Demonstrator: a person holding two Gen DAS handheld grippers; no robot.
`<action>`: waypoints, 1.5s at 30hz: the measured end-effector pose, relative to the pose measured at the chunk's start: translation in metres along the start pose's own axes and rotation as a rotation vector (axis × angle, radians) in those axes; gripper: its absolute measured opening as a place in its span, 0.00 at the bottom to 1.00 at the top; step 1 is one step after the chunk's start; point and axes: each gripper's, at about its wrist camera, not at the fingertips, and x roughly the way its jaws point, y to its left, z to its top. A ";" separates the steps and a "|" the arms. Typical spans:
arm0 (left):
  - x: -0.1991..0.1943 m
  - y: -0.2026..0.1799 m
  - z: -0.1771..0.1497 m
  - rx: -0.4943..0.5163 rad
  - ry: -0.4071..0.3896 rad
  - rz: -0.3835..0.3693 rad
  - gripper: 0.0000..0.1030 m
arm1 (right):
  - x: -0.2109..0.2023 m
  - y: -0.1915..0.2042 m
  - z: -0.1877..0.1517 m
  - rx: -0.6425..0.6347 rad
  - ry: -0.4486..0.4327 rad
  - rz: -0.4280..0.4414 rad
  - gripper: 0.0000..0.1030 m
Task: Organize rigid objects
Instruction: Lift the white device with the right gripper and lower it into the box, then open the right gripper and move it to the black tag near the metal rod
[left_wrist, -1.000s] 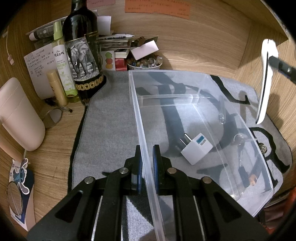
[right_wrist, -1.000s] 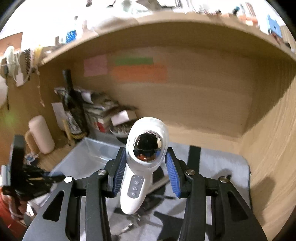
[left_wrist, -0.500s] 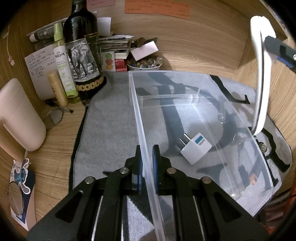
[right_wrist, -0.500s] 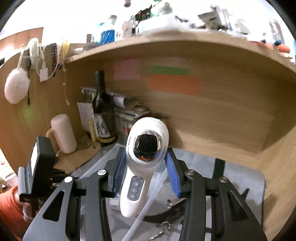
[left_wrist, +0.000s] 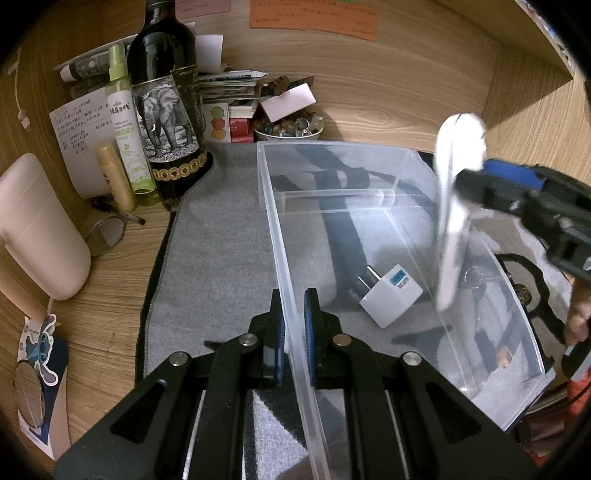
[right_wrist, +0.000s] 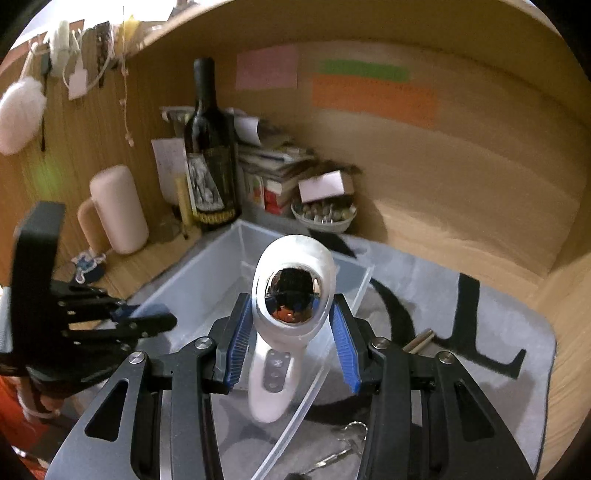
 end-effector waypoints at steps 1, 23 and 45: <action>0.000 0.000 0.000 0.001 0.000 0.001 0.09 | 0.004 0.000 0.000 -0.002 0.009 0.000 0.37; -0.001 -0.003 0.000 -0.005 -0.004 -0.012 0.10 | 0.032 0.012 0.001 -0.004 0.089 0.033 0.38; 0.000 0.000 0.000 -0.007 -0.004 -0.014 0.10 | -0.035 -0.007 0.011 -0.014 -0.086 -0.104 0.79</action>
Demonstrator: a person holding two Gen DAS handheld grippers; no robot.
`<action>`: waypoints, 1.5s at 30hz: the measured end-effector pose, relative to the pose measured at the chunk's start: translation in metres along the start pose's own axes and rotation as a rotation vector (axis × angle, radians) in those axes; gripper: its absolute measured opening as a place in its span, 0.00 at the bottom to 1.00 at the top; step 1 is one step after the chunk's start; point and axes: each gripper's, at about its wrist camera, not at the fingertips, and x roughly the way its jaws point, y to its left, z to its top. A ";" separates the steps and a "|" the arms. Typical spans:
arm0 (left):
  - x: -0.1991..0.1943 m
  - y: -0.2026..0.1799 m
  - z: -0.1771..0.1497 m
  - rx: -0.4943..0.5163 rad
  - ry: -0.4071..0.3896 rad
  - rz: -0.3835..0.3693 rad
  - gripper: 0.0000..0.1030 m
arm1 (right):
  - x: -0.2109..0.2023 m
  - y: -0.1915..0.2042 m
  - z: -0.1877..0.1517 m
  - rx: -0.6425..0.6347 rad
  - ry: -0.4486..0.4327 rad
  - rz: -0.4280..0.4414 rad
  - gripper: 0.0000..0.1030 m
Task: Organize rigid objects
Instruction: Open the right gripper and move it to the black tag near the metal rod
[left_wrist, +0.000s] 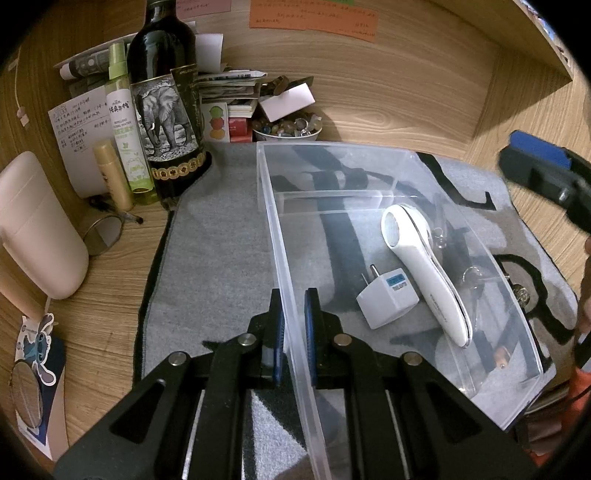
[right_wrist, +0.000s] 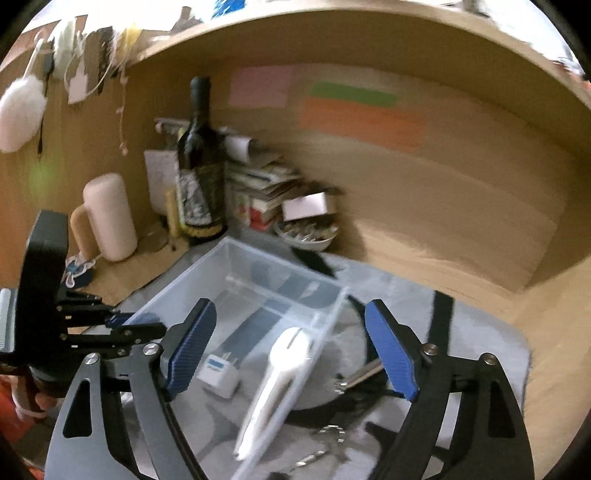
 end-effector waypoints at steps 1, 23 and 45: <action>0.000 0.000 0.000 0.000 0.000 0.000 0.10 | -0.004 -0.007 0.000 0.009 -0.005 -0.015 0.79; 0.000 0.003 -0.004 -0.002 0.005 0.001 0.10 | 0.043 -0.095 -0.074 0.193 0.275 -0.090 0.80; 0.001 0.001 -0.003 0.005 0.009 0.006 0.10 | 0.082 -0.093 -0.089 0.279 0.391 0.086 0.35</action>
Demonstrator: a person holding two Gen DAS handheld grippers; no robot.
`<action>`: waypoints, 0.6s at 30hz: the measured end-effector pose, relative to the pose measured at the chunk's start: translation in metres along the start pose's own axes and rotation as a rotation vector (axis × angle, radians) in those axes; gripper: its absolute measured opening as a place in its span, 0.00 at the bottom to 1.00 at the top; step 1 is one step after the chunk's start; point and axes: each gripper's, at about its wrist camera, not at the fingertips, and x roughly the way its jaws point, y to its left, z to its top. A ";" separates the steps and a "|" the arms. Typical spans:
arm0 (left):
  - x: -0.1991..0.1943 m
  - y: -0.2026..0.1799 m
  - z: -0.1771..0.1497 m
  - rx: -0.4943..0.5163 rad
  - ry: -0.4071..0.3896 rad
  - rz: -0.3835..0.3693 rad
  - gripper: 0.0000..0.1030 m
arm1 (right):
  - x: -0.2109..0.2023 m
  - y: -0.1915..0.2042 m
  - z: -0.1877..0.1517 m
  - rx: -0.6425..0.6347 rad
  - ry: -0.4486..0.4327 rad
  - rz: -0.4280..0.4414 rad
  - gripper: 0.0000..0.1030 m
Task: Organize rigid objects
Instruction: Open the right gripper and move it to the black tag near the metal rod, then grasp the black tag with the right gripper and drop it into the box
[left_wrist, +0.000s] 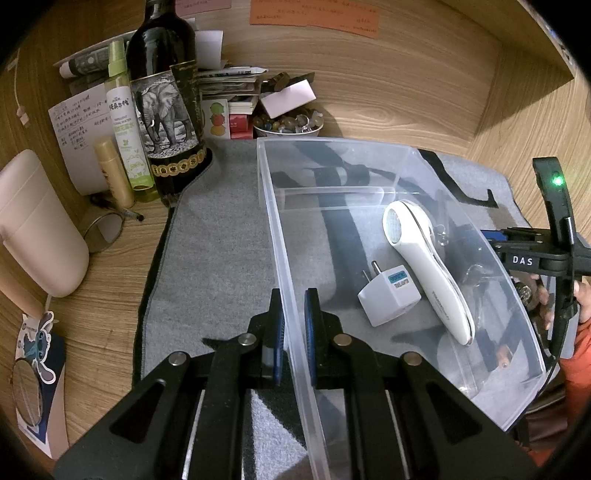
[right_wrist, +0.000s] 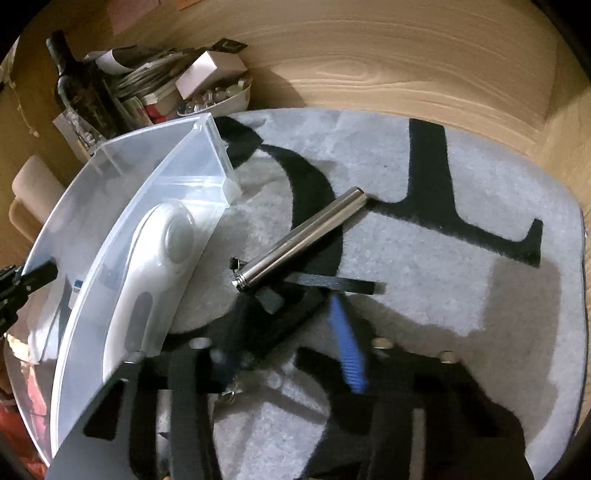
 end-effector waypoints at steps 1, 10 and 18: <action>0.000 0.000 0.000 0.000 0.000 0.000 0.10 | -0.001 0.000 0.000 -0.003 -0.006 -0.008 0.35; 0.000 0.000 0.000 0.000 0.000 0.000 0.10 | -0.026 0.001 -0.001 -0.016 -0.083 -0.043 0.33; 0.000 0.000 0.000 0.000 0.000 0.000 0.10 | -0.056 0.016 0.009 -0.058 -0.178 -0.061 0.33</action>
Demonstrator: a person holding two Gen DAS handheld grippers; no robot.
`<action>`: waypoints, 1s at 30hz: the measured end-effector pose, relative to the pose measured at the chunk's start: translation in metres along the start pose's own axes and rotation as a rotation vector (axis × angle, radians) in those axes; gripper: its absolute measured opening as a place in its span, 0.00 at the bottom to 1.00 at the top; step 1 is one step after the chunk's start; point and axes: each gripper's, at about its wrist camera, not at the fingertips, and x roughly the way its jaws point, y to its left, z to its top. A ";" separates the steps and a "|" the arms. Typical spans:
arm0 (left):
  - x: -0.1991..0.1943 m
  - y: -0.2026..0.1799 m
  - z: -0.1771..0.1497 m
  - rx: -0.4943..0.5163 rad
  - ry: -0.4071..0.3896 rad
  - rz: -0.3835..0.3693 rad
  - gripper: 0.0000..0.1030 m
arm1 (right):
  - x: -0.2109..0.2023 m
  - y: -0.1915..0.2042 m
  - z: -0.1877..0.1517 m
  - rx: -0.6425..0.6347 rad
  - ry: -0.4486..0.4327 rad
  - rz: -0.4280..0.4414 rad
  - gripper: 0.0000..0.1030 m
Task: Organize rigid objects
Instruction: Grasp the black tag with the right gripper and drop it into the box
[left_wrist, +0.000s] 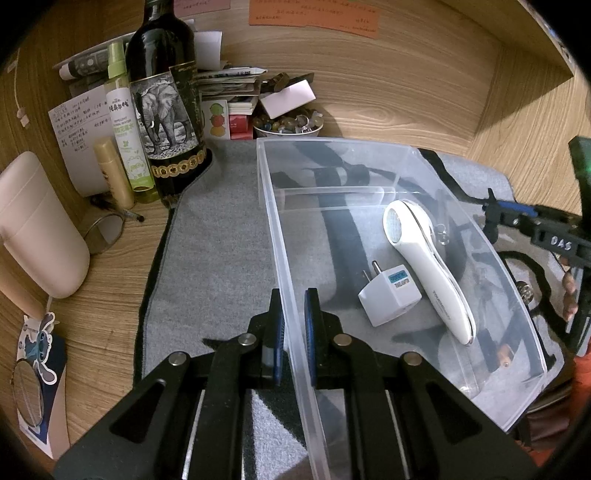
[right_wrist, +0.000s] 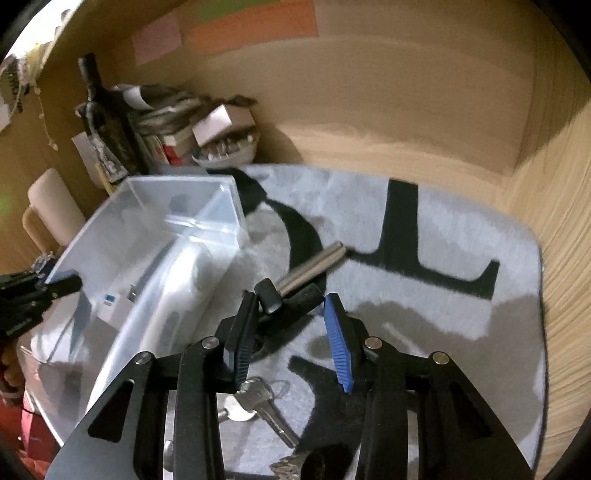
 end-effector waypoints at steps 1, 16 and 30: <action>0.000 0.000 0.000 0.000 0.000 0.000 0.10 | -0.002 0.002 0.002 -0.003 -0.008 0.001 0.33; 0.000 0.000 0.000 0.000 0.000 0.000 0.10 | -0.032 0.052 0.029 -0.088 -0.130 0.074 0.33; 0.000 0.000 0.001 -0.002 -0.001 -0.002 0.10 | -0.002 0.097 0.038 -0.187 -0.080 0.134 0.33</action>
